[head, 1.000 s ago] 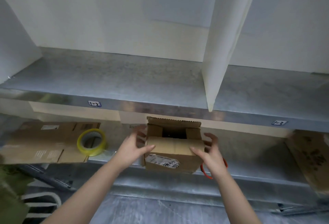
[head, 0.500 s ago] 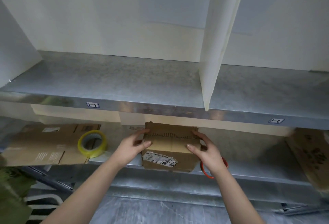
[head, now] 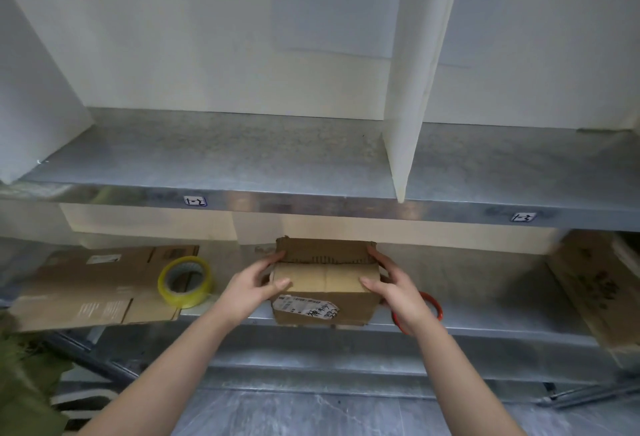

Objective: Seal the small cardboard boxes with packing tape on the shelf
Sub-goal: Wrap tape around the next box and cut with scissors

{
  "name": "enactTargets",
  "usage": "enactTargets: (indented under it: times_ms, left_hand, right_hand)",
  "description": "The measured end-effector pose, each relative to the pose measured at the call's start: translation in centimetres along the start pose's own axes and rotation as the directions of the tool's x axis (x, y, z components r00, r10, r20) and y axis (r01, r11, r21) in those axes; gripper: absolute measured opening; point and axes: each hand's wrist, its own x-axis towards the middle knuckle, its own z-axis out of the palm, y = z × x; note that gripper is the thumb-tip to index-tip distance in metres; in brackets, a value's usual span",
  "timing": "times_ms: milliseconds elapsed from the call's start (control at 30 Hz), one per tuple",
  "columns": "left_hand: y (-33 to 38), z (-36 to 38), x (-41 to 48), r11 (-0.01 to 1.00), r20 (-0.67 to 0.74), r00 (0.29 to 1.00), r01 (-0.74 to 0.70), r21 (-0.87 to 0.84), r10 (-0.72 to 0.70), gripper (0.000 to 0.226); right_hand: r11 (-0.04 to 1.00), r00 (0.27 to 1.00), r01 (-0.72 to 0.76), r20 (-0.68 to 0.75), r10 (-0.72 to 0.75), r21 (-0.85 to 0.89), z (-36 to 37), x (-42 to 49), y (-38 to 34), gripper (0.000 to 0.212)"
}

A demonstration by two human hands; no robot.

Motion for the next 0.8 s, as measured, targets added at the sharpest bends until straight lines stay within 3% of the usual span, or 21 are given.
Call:
enactTargets:
  times_ms: [267,433,600,800]
  left_hand:
    - [0.0,-0.7,1.5,0.973,-0.053,0.998,-0.005,0.23,0.017,0.054]
    - [-2.0,1.5,0.3,0.974,0.029,1.0,0.006,0.227,-0.013,0.057]
    - [-2.6,3.5,1.0,0.976,-0.082,0.995,-0.033,0.215,0.051,0.062]
    - [-2.6,3.6,3.5,0.966,-0.04,0.992,-0.104,0.235,0.116,0.061]
  right_hand:
    - [0.998,0.999,0.001,-0.047,0.001,0.056,1.5,1.1,0.5,0.057]
    - [0.998,0.997,-0.058,-0.048,0.058,-0.01,1.3,0.3,3.0,0.056]
    - [0.991,0.993,0.015,-0.11,-0.03,-0.135,-0.2,0.0,3.9,0.04]
    - [0.979,0.997,0.015,-0.076,-0.03,-0.202,-0.7,0.6,4.6,0.051]
